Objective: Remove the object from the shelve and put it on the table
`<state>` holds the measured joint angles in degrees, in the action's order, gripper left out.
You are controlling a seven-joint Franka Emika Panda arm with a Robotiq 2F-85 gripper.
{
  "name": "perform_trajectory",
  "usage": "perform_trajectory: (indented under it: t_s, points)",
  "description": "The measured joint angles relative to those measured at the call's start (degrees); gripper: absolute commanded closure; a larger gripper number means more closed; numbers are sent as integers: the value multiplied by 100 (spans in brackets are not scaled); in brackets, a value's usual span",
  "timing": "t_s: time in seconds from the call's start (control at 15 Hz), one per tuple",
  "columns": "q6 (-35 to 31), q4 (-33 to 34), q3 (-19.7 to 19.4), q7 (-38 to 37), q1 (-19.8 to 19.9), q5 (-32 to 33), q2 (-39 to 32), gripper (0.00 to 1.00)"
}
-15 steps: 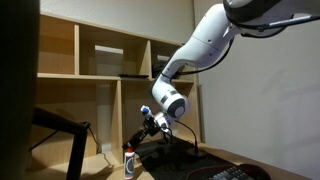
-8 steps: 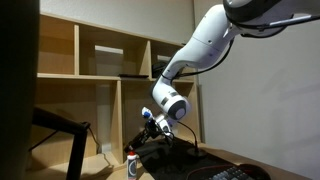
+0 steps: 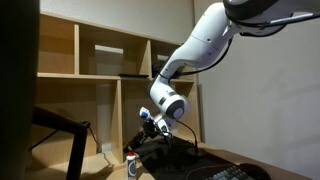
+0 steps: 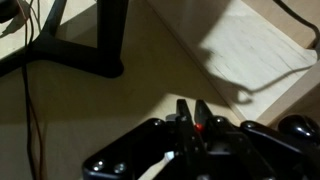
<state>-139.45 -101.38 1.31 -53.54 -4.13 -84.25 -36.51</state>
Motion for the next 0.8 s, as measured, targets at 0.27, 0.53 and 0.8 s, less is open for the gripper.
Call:
perform_trajectory:
  t_s: [0.27,0.53,0.8]
  points:
    - [-104,-28,0,-162,-44,1,2,87]
    - [-111,-35,-4,-198,-47,20,-5,97]
    - [-111,-36,-12,-284,-47,118,-12,97]
